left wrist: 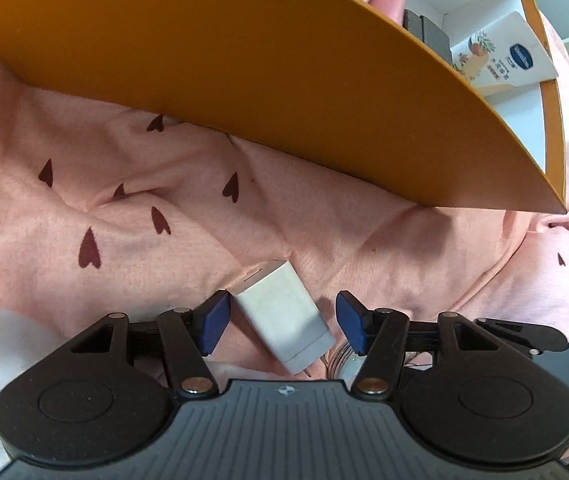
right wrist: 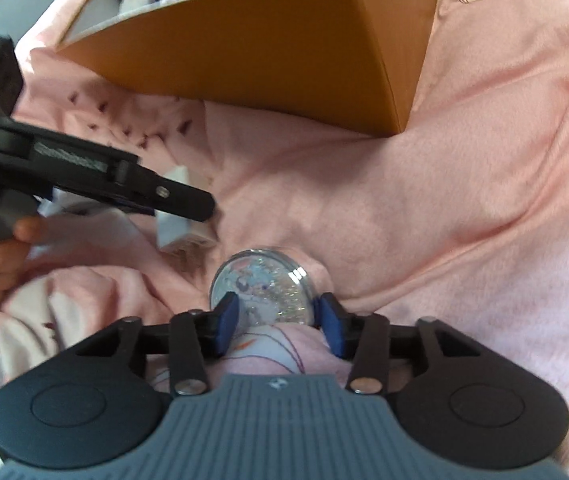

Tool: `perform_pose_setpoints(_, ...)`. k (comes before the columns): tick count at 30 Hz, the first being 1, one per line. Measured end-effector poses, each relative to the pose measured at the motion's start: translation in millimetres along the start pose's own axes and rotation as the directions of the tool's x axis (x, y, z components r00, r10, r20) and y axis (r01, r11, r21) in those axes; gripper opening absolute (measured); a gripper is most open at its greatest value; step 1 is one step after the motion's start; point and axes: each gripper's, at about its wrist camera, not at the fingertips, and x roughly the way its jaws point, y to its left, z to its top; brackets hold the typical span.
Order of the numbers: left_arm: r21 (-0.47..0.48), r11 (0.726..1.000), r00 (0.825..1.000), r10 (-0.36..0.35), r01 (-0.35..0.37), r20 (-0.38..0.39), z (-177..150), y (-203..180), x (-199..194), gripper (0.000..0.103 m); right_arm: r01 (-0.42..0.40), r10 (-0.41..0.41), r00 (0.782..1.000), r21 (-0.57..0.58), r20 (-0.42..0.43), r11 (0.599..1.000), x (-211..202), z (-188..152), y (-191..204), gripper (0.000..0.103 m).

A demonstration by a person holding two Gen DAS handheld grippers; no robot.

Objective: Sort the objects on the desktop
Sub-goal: 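Grasp the white charger plug with left gripper while right grasps the glitter compact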

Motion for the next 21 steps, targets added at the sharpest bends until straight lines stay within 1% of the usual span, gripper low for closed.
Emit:
perform_pose_setpoints(1, 0.012, 1.000, 1.000, 0.008, -0.008, 0.004, -1, -2, 0, 0.064, -0.011, 0.011, 1.000, 0.008, 0.007, 1.000, -2, -1, -1, 0.039)
perform_pose_setpoints(3, 0.046, 0.999, 1.000, 0.024, -0.025, 0.013, -3, -7, 0, 0.057, -0.039, 0.039, 0.999, 0.015, 0.024, 0.999, -6, -2, -3, 0.037)
perform_pose_setpoints(4, 0.067, 0.997, 1.000, 0.024, -0.025, 0.015, -5, -9, -1, 0.056, -0.064, 0.064, 0.997, 0.014, 0.031, 0.998, -8, -2, -3, 0.034)
perform_pose_setpoints(6, 0.118, 0.993, 0.999, 0.026, -0.028, 0.021, -8, -15, -3, 0.054, -0.119, 0.118, 0.992, 0.017, 0.040, 0.993, -12, -3, -5, 0.034)
perform_pose_setpoints(9, 0.216, 0.975, 0.998, 0.048, -0.057, 0.047, -14, -24, -9, 0.050, -0.157, 0.157, 0.987, 0.002, 0.044, 0.988, -15, -3, -4, 0.033)
perform_pose_setpoints(13, 0.353, 0.930, 0.993, 0.084, -0.107, 0.082, -20, -33, -22, 0.046, -0.211, 0.213, 0.977, -0.036, 0.031, 0.977, -15, -6, 1, 0.033)
perform_pose_setpoints(16, 0.437, 0.879, 0.980, 0.148, -0.193, 0.136, -22, -37, -29, 0.046, -0.187, 0.188, 0.982, -0.075, 0.008, 0.979, -12, -3, 15, 0.033)
perform_pose_setpoints(17, 0.449, 0.867, 0.975, 0.163, -0.214, 0.150, -22, -37, -30, 0.046, -0.179, 0.179, 0.984, -0.091, 0.000, 0.980, -12, -4, 17, 0.031)
perform_pose_setpoints(18, 0.441, 0.872, 0.975, 0.161, -0.212, 0.151, -21, -35, -30, 0.046, -0.163, 0.163, 0.987, -0.105, -0.003, 0.981, -10, -5, 21, 0.029)
perform_pose_setpoints(19, 0.421, 0.886, 0.979, 0.150, -0.197, 0.140, -18, -32, -28, 0.045, -0.140, 0.140, 0.990, -0.110, -0.003, 0.984, -9, -5, 24, 0.023)
perform_pose_setpoints(21, 0.371, 0.914, 0.984, 0.124, -0.164, 0.128, -16, -26, -21, 0.044, -0.112, 0.113, 0.994, -0.094, 0.008, 0.989, -10, -5, 24, 0.019)
